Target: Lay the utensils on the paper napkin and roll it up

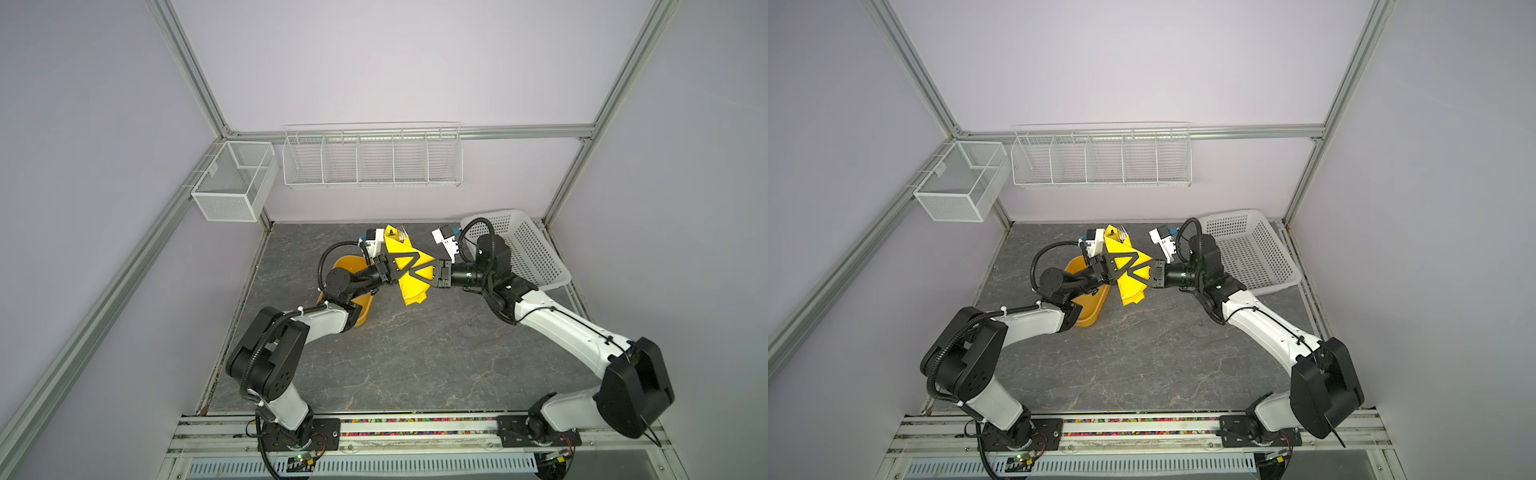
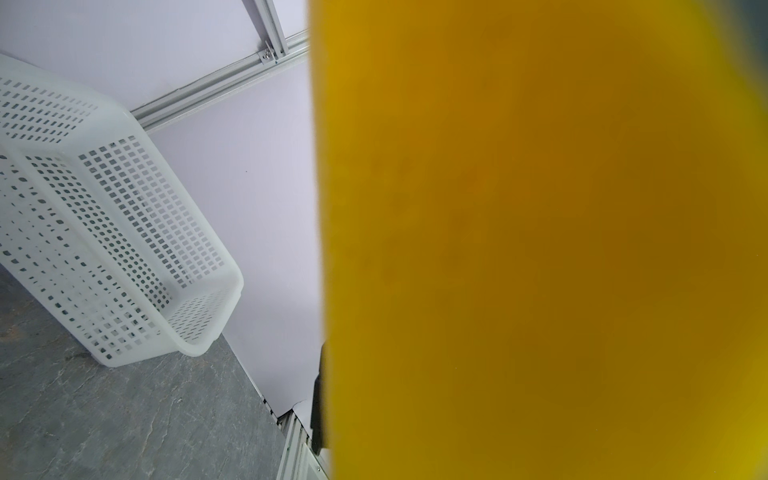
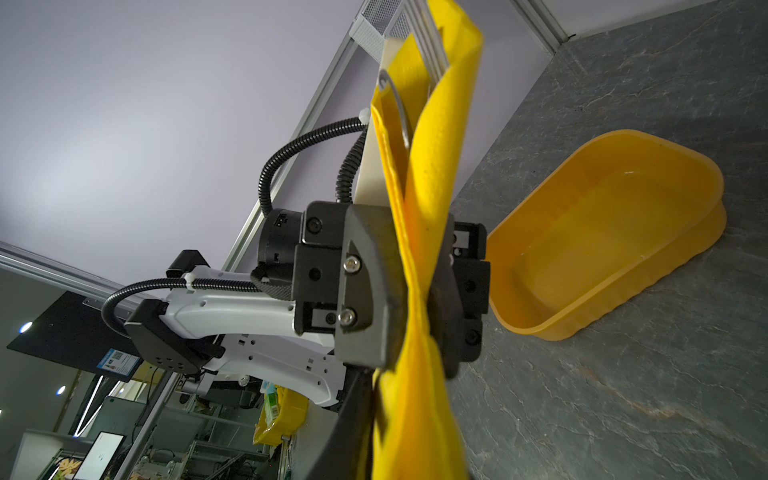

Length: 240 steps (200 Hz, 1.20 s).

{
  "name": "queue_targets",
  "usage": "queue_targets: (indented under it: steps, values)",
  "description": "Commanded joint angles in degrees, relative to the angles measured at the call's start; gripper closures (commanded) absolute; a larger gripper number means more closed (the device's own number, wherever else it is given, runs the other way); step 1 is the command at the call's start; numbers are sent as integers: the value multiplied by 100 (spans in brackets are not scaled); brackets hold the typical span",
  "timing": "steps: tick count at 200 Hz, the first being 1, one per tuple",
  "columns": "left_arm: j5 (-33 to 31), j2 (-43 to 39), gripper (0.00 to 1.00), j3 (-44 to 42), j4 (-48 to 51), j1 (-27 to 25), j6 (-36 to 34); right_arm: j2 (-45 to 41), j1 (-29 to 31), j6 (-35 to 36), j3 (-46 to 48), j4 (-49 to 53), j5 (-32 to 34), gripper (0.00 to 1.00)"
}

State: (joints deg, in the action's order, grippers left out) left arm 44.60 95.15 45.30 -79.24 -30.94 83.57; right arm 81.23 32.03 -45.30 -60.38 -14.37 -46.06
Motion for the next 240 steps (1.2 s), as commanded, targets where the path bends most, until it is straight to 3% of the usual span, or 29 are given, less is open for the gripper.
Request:
queue_targets:
  steps: [1, 48, 70, 102, 156, 181, 211, 240]
  values:
    - [-13, -57, 94, 110, -171, -18, 54, -198, -41, 87, 78, -96, -27, 77]
    - [-45, -109, 97, 120, -170, -20, 69, -562, -186, 108, 329, 105, 294, 66]
    - [-56, -137, 97, 106, -166, -18, 88, -786, -370, 20, 502, 302, 719, 67]
    - [-61, -151, 98, 115, -170, -17, 102, -659, -443, -178, 521, 21, 379, 77]
    - [-108, -170, 99, 128, -167, -18, 130, -354, -439, -159, 501, 240, 470, 77]
    - [-175, -163, 99, 77, -60, -10, 55, -682, -443, 112, 378, 838, 850, 68]
    - [-370, -211, 99, 14, 457, -14, -230, -1380, -420, 847, 37, 2305, 1888, 58]
    - [-567, -300, 99, 11, 868, -9, -498, -1745, -351, 1060, -62, 2856, 1849, 30]
